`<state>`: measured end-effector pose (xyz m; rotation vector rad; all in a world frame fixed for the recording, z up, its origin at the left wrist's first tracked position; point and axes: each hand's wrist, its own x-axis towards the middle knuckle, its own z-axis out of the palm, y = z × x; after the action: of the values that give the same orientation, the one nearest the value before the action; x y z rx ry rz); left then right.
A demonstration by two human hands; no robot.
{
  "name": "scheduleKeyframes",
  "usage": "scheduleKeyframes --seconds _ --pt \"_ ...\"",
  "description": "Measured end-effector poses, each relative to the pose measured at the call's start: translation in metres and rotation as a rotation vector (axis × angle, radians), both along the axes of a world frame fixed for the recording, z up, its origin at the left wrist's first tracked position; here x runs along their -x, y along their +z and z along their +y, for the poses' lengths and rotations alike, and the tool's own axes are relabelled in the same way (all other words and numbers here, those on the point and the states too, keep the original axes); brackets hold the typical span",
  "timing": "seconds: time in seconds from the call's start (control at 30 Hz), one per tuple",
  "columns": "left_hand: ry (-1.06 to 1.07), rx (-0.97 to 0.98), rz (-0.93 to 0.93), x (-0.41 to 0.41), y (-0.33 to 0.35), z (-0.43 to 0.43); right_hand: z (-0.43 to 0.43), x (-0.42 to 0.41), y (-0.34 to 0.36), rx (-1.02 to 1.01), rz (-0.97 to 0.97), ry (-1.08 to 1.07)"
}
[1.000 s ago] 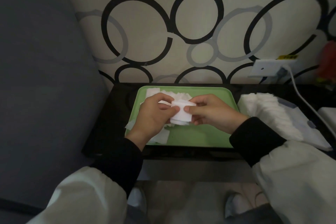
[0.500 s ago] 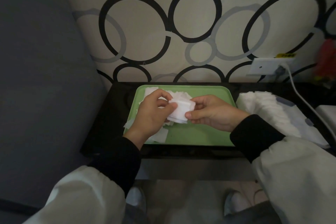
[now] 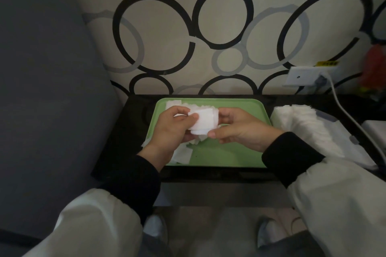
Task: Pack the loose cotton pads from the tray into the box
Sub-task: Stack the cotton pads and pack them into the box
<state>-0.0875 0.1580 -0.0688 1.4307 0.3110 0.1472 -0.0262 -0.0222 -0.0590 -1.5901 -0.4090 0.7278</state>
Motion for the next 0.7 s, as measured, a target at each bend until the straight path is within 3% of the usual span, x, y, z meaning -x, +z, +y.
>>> scheduleKeyframes --seconds 0.43,0.7 --pt "0.057 -0.028 0.014 0.000 0.006 -0.004 -0.001 -0.002 -0.003 0.008 -0.030 -0.061" --pt "0.123 0.093 0.033 -0.004 0.008 0.011 -0.004 -0.004 -0.003 0.017 -0.055 -0.063"
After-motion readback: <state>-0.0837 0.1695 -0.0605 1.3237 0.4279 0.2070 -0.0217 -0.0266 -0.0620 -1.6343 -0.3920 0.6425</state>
